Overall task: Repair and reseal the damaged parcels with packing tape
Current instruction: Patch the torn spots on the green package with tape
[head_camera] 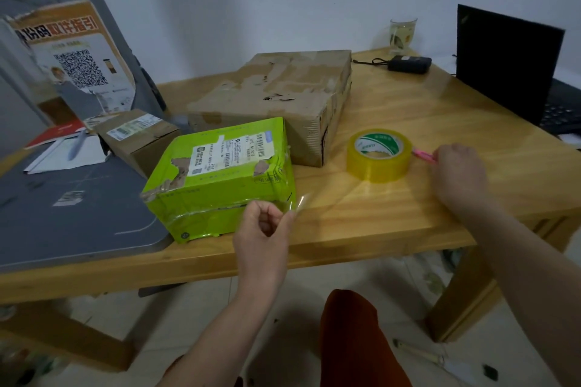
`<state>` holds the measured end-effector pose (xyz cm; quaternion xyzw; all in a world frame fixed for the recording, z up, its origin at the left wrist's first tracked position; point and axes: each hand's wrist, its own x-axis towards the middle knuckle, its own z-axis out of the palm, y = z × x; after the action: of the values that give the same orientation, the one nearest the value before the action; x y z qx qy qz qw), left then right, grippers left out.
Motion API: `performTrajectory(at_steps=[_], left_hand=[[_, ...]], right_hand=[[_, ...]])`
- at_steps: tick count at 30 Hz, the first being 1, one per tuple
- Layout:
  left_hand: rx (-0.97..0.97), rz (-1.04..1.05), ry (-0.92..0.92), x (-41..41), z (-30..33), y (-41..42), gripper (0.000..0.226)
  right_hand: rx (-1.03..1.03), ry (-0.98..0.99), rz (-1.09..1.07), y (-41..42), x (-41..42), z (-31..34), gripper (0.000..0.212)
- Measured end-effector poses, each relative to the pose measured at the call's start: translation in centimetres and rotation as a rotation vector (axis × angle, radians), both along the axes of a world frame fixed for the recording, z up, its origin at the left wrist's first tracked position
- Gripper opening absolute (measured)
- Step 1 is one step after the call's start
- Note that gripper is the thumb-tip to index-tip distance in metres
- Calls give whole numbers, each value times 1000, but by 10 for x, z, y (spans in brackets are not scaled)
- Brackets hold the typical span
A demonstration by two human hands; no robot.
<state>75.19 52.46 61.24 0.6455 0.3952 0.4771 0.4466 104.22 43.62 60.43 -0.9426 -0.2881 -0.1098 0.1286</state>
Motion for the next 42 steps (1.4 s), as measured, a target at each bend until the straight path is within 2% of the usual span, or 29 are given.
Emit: performTrajectory(at_steps=[5,7,11,13,15,20,24,30,37,42], left_hand=[[38,17,-37,-2,3,-4,29],[55,9,-38,-2,4,-6,28],[62,14,-36,-1,1,-6,28],[51,12,-39,0,-1,-6,27],[41,6,-48,-1,-1,-7,27],[39,4,-63,-2,-4,-5,27],[55,7,-69,-1,-8,-3,27],[58,-66,-35,1,-10,-8,28],[41,-129,-22,5,-9,-19,27],[30,-96,-34,-1,-12,-14,26]], right_hand=[[168,206,-53,-4,-1,14,34],[317,202,-43,-9,-13,21,35],[502,134,248,-14,-67,32,28],[430,113,393,-12,-96,30,28],[323,108,445,-9,-113,23,25],[247,106,424,-13,-128,18,29],[287,-13,415,-20,-136,21,25],[83,-1,369,1,-139,17,29],[61,-25,351,18,-139,14,29],[225,-81,391,21,-145,10,25]])
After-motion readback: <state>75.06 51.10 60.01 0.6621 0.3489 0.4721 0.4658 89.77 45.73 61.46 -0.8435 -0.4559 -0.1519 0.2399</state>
